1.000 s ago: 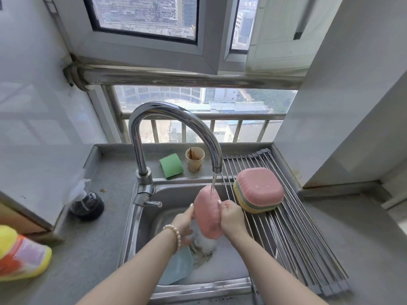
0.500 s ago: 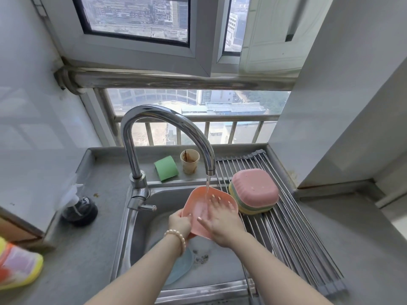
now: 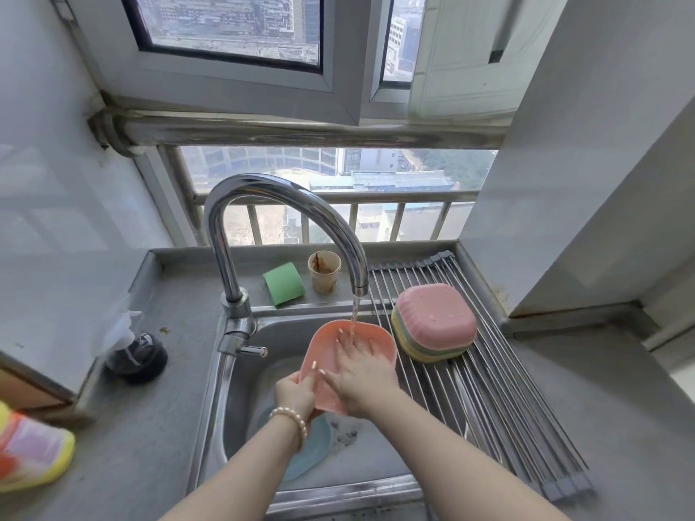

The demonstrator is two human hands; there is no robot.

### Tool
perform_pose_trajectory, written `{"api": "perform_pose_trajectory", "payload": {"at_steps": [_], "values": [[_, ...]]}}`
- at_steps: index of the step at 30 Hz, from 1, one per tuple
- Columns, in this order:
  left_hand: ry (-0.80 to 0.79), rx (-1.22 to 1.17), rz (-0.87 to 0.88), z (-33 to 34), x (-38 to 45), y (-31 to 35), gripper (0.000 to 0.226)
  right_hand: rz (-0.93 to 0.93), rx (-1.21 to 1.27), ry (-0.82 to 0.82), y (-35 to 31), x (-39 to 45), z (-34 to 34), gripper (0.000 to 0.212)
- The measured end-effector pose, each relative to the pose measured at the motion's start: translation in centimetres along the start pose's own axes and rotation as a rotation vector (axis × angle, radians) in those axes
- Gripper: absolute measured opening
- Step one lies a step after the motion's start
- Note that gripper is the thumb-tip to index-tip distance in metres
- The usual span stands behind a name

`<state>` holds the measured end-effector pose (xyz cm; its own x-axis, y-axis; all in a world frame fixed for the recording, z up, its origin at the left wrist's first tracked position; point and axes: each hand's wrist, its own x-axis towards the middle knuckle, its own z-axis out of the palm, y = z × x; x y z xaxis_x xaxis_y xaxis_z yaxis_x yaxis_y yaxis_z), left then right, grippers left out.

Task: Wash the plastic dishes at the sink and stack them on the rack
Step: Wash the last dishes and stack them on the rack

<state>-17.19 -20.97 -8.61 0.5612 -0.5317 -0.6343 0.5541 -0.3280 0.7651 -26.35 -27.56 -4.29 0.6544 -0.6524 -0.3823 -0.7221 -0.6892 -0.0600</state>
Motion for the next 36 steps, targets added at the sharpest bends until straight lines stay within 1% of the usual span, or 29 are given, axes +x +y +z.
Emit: {"api": "perform_pose_trajectory", "payload": {"at_steps": [1,2,4,5,7,8,9,10,11,12,13,14,16,18,19,21,23,25,27,28,30,31,33,34,35,36], "values": [[0.005,0.002,0.001,0.3,-0.3,0.0,0.018,-0.008,0.023,0.002,-0.7,0.5,0.0,0.070],[0.012,-0.007,0.007,0.5,-0.5,0.2,0.021,-0.040,0.044,0.000,-1.3,0.8,0.0,0.067],[0.006,-0.059,0.009,0.3,-0.5,0.7,0.028,-0.160,0.089,-0.034,-2.0,0.5,0.0,0.060],[-0.004,-0.093,0.003,0.0,-0.2,1.0,0.028,-0.230,0.100,-0.063,-2.0,0.1,0.0,0.057],[-0.021,-0.144,0.003,-0.9,0.2,1.7,0.024,-0.336,0.095,-0.094,-1.3,-0.8,0.4,0.056],[-0.033,-0.151,-0.002,-1.1,0.2,1.9,0.021,-0.350,0.053,-0.084,-0.7,-1.1,0.6,0.059],[-0.051,-0.142,-0.003,-1.2,0.1,2.0,0.019,-0.339,-0.005,-0.066,-0.1,-1.3,0.7,0.070],[-0.066,-0.127,-0.004,-1.1,-0.2,1.9,0.020,-0.286,-0.042,-0.045,0.4,-1.0,0.8,0.088],[-0.075,-0.110,-0.004,-0.8,-0.3,1.6,0.022,-0.189,-0.048,-0.030,0.7,-0.6,0.6,0.098],[-0.086,-0.092,0.001,-0.5,-0.7,1.2,0.023,-0.094,-0.030,-0.013,0.9,0.1,0.5,0.095],[-0.093,-0.089,0.010,-0.1,-0.8,0.8,0.021,-0.035,-0.001,-0.004,0.6,0.8,0.3,0.084],[-0.087,-0.096,0.020,0.3,-1.0,0.7,0.020,-0.029,0.045,0.011,0.0,1.4,0.1,0.077],[-0.107,-0.142,-0.003,0.5,-1.3,1.1,0.030,-0.096,0.129,0.033,-1.6,1.7,-0.2,0.073],[-0.143,-0.074,0.031,0.2,-1.4,1.6,0.043,-0.159,0.255,0.017,-3.1,1.5,-0.4,0.072],[-0.137,-0.069,0.011,0.0,-1.3,2.0,0.048,-0.189,0.337,-0.003,-3.5,1.3,-0.4,0.071],[-0.190,-0.114,-0.029,-0.2,-1.2,2.3,0.047,-0.243,0.462,-0.064,-3.8,0.9,-0.2,0.067],[-0.234,-0.092,0.003,-0.5,-1.0,2.8,0.045,-0.264,0.477,-0.080,-3.6,0.3,0.4,0.066],[-0.210,-0.169,0.019,-0.7,-0.4,3.4,0.047,-0.306,0.390,-0.023,-2.8,-0.6,0.9,0.066],[-0.131,-0.197,0.038,-1.1,0.1,3.9,0.044,-0.356,0.324,0.059,-1.4,-1.3,1.3,0.058],[-0.097,-0.154,0.048,-1.2,0.1,4.1,0.040,-0.384,0.279,0.110,-0.6,-1.7,1.4,0.051],[-0.026,0.022,0.109,-1.4,0.5,4.4,0.034,-0.455,0.134,0.332,1.0,-2.1,1.9,0.038],[-0.005,0.119,0.153,-1.4,0.3,4.7,0.031,-0.465,0.061,0.432,1.7,-2.0,2.4,0.037],[-0.002,0.259,0.211,-1.5,0.2,5.2,0.028,-0.454,-0.004,0.544,3.1,-1.6,3.2,0.043],[-0.013,0.302,0.203,-1.6,0.3,5.4,0.028,-0.437,-0.002,0.593,3.5,-1.4,3.3,0.045],[-0.023,0.323,0.169,-1.9,0.5,5.5,0.027,-0.423,0.050,0.633,3.5,-1.3,3.5,0.044],[-0.039,0.310,0.129,-2.1,0.7,5.6,0.027,-0.413,0.193,0.646,3.5,-1.5,3.5,0.040]]}}
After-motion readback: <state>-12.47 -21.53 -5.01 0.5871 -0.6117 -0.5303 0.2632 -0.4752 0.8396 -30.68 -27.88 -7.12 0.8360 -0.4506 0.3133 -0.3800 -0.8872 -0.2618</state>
